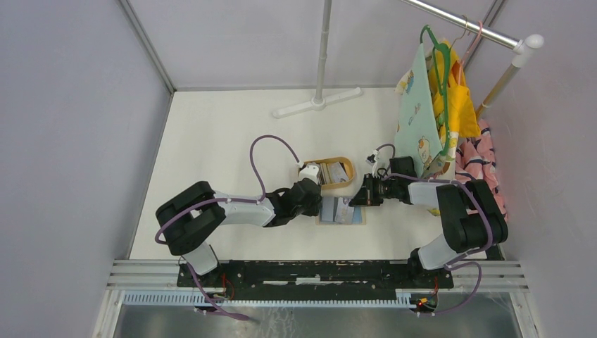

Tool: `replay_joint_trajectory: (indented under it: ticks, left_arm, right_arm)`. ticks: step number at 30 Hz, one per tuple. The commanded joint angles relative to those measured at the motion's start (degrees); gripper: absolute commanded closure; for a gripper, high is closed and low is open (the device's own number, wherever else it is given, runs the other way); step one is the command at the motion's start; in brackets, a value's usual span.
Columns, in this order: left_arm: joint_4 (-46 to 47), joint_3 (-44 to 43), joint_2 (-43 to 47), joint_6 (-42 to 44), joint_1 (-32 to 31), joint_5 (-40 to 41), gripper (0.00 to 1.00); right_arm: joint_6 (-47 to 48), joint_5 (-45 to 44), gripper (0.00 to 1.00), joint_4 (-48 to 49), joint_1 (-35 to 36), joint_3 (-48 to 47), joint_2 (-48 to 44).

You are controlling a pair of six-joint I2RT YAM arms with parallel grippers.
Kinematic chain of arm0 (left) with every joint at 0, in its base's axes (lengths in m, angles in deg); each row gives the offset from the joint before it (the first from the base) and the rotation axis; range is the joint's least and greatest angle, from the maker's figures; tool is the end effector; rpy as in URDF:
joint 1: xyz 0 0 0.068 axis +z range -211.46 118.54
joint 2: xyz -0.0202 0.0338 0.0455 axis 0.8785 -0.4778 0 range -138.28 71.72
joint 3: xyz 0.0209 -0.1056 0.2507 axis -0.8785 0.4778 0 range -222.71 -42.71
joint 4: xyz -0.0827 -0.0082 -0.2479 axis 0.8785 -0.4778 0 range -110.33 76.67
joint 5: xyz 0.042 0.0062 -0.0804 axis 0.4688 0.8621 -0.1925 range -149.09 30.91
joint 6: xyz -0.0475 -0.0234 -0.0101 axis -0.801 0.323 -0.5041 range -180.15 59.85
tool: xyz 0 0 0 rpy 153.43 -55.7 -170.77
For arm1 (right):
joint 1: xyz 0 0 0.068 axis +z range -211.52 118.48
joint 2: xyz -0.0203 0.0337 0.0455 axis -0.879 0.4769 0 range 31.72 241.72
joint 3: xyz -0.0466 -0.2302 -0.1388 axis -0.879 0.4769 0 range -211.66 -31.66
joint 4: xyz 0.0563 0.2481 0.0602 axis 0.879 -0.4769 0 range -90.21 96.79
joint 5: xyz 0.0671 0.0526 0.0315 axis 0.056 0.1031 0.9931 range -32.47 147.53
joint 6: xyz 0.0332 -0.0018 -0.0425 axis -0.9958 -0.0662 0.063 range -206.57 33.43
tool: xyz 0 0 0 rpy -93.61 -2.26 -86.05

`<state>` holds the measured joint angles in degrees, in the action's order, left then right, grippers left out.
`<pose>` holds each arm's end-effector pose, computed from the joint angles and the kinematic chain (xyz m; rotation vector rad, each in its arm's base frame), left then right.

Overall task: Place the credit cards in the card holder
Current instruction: Insert the credit card into the card holder.

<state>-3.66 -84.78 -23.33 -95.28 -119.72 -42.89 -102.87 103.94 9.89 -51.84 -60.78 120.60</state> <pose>0.1754 -0.2648 0.1428 0.3283 2.3211 -0.5065 0.2362 0.0665 0.1136 -0.1758 2.5133 1.2118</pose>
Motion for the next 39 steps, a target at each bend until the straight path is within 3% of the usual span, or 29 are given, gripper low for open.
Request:
replay_joint_trajectory:
  ticks: [1,22,29,33,39]
  left_arm:
    - [-1.34,-0.89,-1.28,2.95,-0.19,-1.05,0.63]
    - [0.97,-1.44,-1.93,3.94,-0.22,-4.18,0.63]
    - [1.84,-1.66,-2.57,3.69,-0.32,-4.78,0.62]
    - [1.15,-0.78,-0.51,2.88,-0.36,-3.08,0.54]
    - [-4.51,0.36,7.99,2.59,-0.85,1.00,0.42]
  right_arm:
    - [0.59,-5.44,1.00,-2.98,0.07,-1.27,2.18]
    - [-1.80,-2.50,1.00,-2.70,2.82,-3.18,4.64]
    - [-5.01,1.30,0.96,2.76,3.11,-2.83,6.46]
    - [-4.33,1.84,0.88,2.70,3.00,-3.22,6.74]
    - [-3.52,1.49,0.84,2.31,2.34,-3.35,7.10]
